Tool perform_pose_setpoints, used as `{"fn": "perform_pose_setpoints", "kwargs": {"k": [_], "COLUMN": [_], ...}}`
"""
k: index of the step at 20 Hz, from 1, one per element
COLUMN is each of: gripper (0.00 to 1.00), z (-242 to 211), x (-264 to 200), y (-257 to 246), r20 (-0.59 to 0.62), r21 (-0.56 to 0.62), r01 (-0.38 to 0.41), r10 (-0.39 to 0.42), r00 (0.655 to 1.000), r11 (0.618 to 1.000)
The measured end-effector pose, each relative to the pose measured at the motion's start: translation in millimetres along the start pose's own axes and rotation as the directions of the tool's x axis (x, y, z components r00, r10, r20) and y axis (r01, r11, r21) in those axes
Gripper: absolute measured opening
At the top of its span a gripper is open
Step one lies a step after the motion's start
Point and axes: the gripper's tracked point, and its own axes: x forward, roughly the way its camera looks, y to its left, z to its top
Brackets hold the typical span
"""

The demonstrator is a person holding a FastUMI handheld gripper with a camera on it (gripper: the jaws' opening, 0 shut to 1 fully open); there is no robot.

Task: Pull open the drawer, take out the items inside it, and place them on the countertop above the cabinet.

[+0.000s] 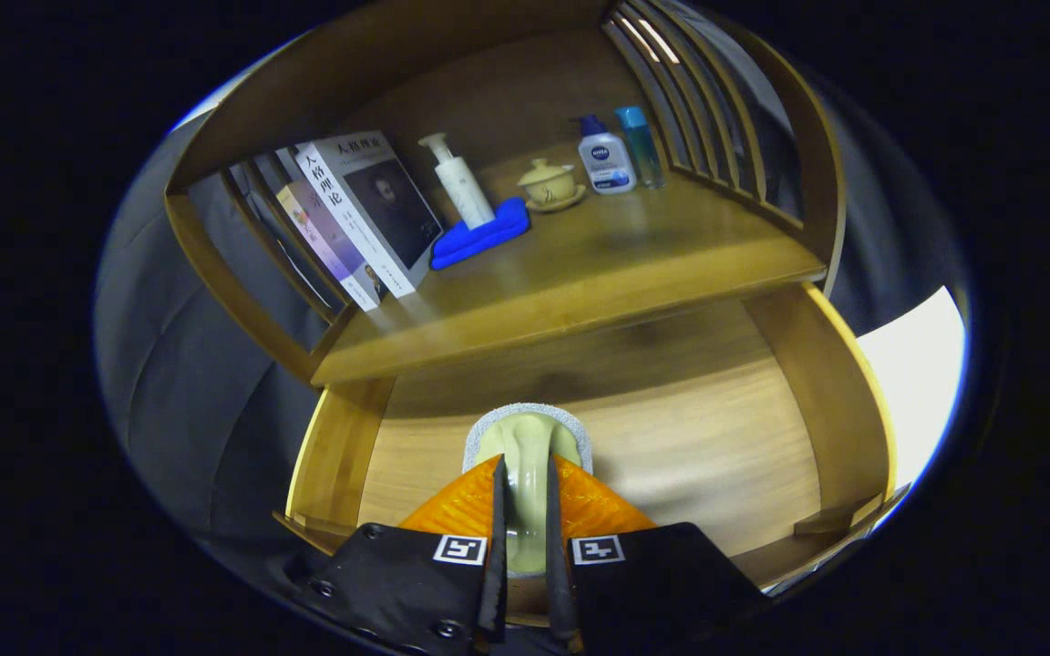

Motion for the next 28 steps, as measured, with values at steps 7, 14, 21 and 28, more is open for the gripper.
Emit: {"fn": "perform_pose_setpoints", "kwargs": {"k": [7,14,21,28], "gripper": [0.20,0.20,0.20,0.20], "z": [38.6,96.7,163.3,175.0], "x": [-28.6,-18.0,29.9,84.9], "y": [19.6,51.8,51.6,36.1], "r20": [0.097,0.156,0.225,0.187], "r21": [-0.014,-0.137,-0.271,-0.277], "r01": [-0.042,-0.024,0.126,0.192], "r10": [0.043,0.045,-0.064,-0.143], "r00": [0.994,0.987,0.972,0.972], "r11": [0.999,0.990,0.954,0.941]}}
